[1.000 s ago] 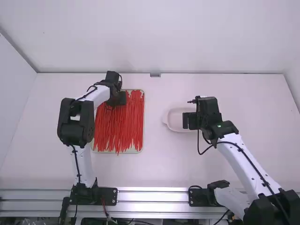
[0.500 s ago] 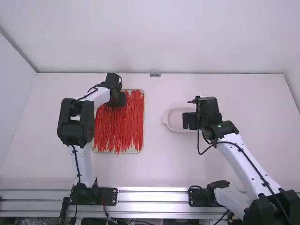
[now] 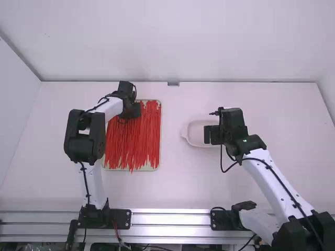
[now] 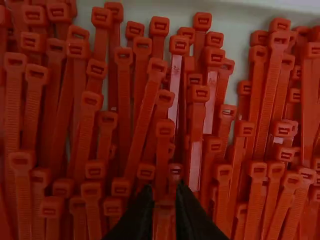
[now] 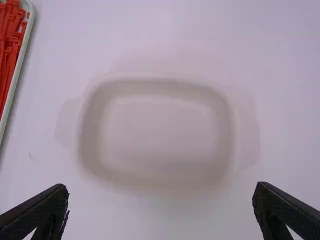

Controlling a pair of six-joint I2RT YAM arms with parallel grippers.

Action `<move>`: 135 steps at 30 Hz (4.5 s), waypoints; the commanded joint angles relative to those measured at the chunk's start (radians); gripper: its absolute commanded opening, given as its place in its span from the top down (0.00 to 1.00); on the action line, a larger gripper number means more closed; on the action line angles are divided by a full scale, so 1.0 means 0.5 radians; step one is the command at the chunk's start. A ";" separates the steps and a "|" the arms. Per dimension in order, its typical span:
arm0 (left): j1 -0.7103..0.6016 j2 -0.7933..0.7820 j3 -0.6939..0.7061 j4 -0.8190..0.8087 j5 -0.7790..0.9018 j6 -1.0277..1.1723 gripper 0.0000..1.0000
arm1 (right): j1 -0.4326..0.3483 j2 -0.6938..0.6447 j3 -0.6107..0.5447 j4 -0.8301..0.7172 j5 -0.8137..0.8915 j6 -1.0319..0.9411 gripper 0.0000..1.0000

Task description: Fasten the cable tie

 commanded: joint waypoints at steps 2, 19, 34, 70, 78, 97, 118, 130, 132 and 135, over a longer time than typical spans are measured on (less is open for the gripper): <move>-0.025 0.023 -0.025 -0.007 -0.008 -0.006 0.89 | 0.004 0.014 0.060 -0.005 0.009 0.003 0.02; -0.013 0.023 -0.027 -0.014 -0.008 -0.007 0.85 | 0.004 0.014 0.060 -0.006 0.009 0.002 0.02; -0.013 0.023 -0.072 0.028 -0.008 -0.010 0.85 | 0.004 0.014 0.060 -0.008 0.008 0.003 0.02; -0.008 -0.075 0.471 -0.433 -0.016 -0.060 0.99 | 0.041 0.014 0.060 -0.003 0.009 0.002 0.02; -0.009 -0.369 0.558 -0.565 -0.017 -0.058 0.98 | 0.047 0.014 0.060 0.021 0.010 0.002 0.02; -0.249 -1.207 0.387 -0.780 -0.414 -0.052 0.99 | 0.046 0.014 0.060 0.025 0.008 0.002 0.02; -0.249 -2.306 -0.945 0.021 -0.256 -0.159 0.99 | 0.046 0.014 0.060 0.183 -0.773 -0.137 0.02; -0.257 -2.329 -1.509 0.860 0.117 -0.390 0.98 | 0.291 0.014 0.060 0.388 -1.093 -0.351 0.02; -0.289 -2.316 -1.547 0.942 0.146 -0.408 0.98 | 0.350 0.014 0.060 0.444 -1.088 -0.382 0.02; -0.322 -2.298 -1.587 1.057 0.252 -0.391 0.98 | 0.412 0.014 0.060 0.557 -1.087 -0.380 0.02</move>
